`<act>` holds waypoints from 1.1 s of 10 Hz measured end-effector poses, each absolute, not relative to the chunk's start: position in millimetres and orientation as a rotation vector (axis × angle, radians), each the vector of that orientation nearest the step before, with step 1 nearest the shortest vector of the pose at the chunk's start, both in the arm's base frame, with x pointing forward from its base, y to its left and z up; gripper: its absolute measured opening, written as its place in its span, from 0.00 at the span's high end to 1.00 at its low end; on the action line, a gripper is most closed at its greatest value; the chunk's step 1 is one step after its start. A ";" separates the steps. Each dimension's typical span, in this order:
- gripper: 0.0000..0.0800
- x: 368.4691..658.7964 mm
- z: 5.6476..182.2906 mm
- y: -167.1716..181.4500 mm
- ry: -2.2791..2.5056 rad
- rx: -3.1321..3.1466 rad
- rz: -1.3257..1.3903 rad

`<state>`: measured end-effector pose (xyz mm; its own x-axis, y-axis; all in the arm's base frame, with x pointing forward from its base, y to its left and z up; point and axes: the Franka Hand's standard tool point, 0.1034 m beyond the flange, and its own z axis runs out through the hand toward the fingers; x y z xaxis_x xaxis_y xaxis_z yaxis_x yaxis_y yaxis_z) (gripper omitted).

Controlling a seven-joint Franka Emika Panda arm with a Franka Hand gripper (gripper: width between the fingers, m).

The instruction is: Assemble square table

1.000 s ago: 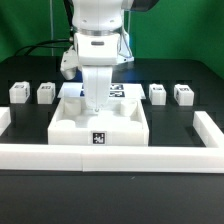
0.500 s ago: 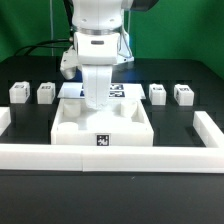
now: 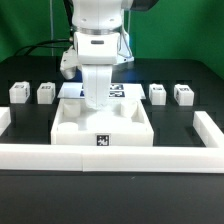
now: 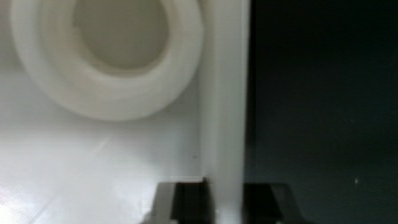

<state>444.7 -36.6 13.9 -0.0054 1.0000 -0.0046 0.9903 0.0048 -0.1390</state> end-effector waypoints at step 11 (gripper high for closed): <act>0.92 492.4 15.4 72.3 -2.102 -2.240 0.052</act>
Offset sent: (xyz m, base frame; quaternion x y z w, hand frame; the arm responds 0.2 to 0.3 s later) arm 0.0191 0.0408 -0.0083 -0.0012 0.0096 0.0229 0.9997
